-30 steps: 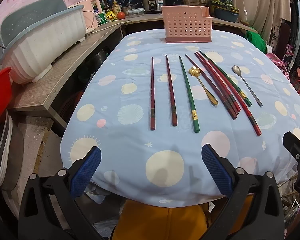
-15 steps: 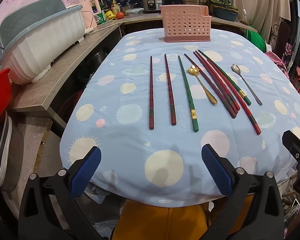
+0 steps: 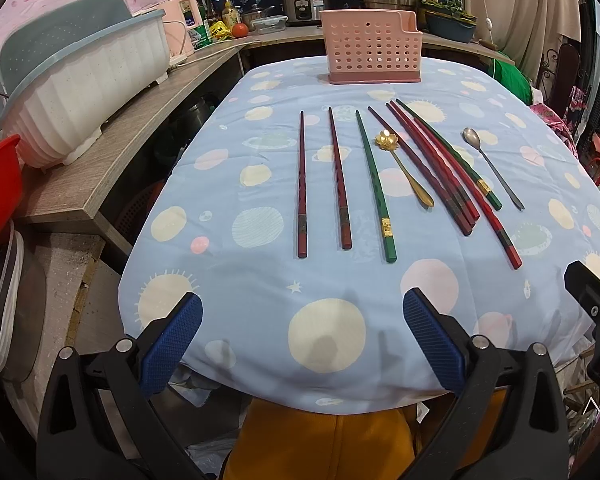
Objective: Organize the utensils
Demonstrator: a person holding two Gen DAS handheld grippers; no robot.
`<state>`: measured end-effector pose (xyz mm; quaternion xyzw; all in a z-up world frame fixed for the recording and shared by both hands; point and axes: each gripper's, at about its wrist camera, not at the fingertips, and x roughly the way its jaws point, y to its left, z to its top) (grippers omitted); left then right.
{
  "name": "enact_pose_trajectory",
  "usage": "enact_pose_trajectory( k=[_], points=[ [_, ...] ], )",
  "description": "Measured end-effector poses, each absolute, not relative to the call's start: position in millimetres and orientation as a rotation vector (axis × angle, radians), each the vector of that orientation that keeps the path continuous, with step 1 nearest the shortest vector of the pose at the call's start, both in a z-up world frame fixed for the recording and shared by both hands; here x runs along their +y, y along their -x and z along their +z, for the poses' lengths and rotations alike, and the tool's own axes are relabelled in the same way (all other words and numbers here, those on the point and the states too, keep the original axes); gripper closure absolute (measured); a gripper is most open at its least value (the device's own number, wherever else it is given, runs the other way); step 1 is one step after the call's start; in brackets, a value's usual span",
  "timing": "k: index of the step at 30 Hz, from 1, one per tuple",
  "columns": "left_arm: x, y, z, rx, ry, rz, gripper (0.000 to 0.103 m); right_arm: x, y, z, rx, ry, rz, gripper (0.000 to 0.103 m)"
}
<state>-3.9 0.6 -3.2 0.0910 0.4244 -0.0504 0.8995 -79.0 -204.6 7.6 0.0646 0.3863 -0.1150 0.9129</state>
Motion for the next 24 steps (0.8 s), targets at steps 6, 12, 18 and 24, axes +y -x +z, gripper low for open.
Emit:
enact_pose_trajectory(
  k=[6,12,18,24],
  points=[
    [0.5,4.0,-4.1,0.880,-0.187,-0.107,0.007,-204.8,79.1,7.4,0.796,-0.135,-0.238,0.007],
    [0.3,3.9,-4.0,0.879,-0.188,-0.106,0.007,-205.0,79.3,7.5,0.795,-0.134,-0.237,0.007],
    [0.4,3.9,-3.9,0.880,-0.187,-0.106,0.007,-205.9,79.3,5.6,0.796,-0.138,-0.240,0.007],
    [0.1,4.4,-4.6,0.880,-0.187,-0.106,0.007,-206.6,79.9,5.7,0.795,-0.139,-0.238,0.007]
  ],
)
